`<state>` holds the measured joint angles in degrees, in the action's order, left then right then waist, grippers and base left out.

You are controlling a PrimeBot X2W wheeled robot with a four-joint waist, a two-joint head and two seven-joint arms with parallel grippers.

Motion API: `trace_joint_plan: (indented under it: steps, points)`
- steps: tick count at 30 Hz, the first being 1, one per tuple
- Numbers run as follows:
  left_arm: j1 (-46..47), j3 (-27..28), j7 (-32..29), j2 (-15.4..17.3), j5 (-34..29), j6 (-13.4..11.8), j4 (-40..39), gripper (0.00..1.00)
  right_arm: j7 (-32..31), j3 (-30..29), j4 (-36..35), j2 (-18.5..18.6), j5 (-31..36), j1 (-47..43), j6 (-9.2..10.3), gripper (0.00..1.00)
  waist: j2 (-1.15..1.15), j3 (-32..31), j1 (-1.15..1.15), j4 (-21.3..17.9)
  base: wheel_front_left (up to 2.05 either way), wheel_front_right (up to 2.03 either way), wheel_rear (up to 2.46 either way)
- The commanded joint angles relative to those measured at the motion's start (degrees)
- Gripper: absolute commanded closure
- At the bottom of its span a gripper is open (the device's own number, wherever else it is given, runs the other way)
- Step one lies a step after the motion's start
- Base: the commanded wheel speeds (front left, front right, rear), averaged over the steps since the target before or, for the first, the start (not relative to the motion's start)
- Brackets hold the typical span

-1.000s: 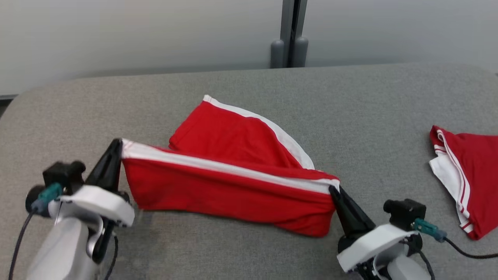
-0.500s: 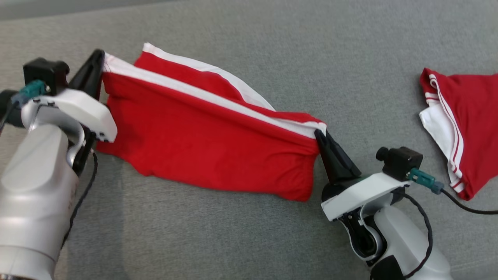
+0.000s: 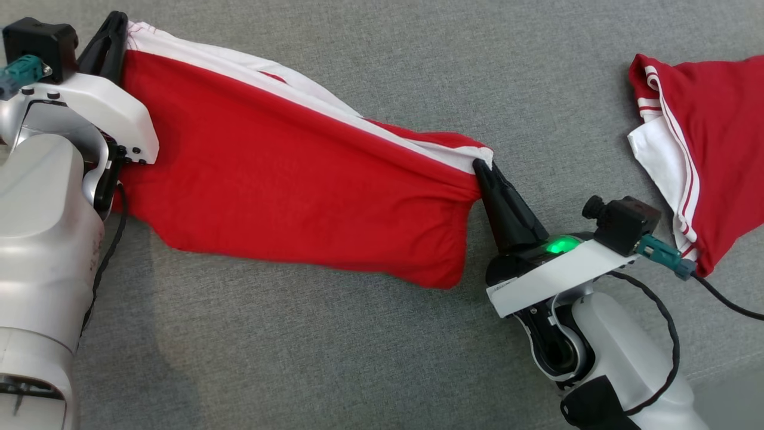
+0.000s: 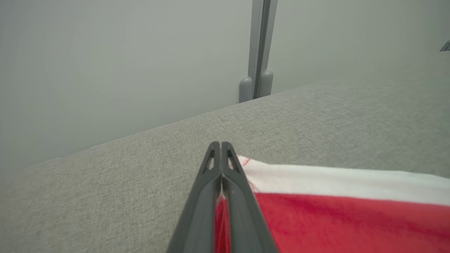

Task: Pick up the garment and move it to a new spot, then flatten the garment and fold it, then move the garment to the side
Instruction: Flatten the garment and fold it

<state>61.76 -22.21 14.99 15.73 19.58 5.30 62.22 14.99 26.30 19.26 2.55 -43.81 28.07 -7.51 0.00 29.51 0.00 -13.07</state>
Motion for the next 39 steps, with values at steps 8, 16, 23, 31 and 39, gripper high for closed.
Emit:
trace_joint_plan:
  steps: [8,16,23,31,39]
  points:
    - [-0.4,1.2,0.2,-0.6,-0.5,-0.4,-0.8,0.0,0.3,-0.6,0.1,0.6,-1.0,0.4,0.02,0.0,0.0,-0.1,0.0,0.1,0.0,0.0,0.0]
    - [-4.0,4.3,0.2,-2.6,1.6,0.0,-1.6,0.0,0.3,-4.2,0.2,0.6,1.9,-1.2,0.02,0.0,0.0,-2.6,0.0,1.6,0.0,0.0,0.0]
    - [-6.8,2.2,-3.2,-4.7,2.2,1.1,6.4,0.0,0.3,-8.7,1.1,0.5,3.9,-5.0,0.02,0.0,0.0,-6.2,0.0,2.9,0.0,0.0,0.0]
    - [-9.1,1.2,-9.4,-5.8,3.4,1.6,10.2,0.07,0.3,-9.5,1.6,0.6,4.0,-6.4,0.02,0.0,0.0,-8.1,0.0,2.6,0.0,0.0,0.0]
    - [-12.5,1.8,-8.6,-5.5,4.8,0.7,11.1,1.0,0.3,-9.7,3.1,0.6,3.5,-7.8,0.02,0.0,0.0,-11.7,0.0,2.7,0.0,0.0,0.0]
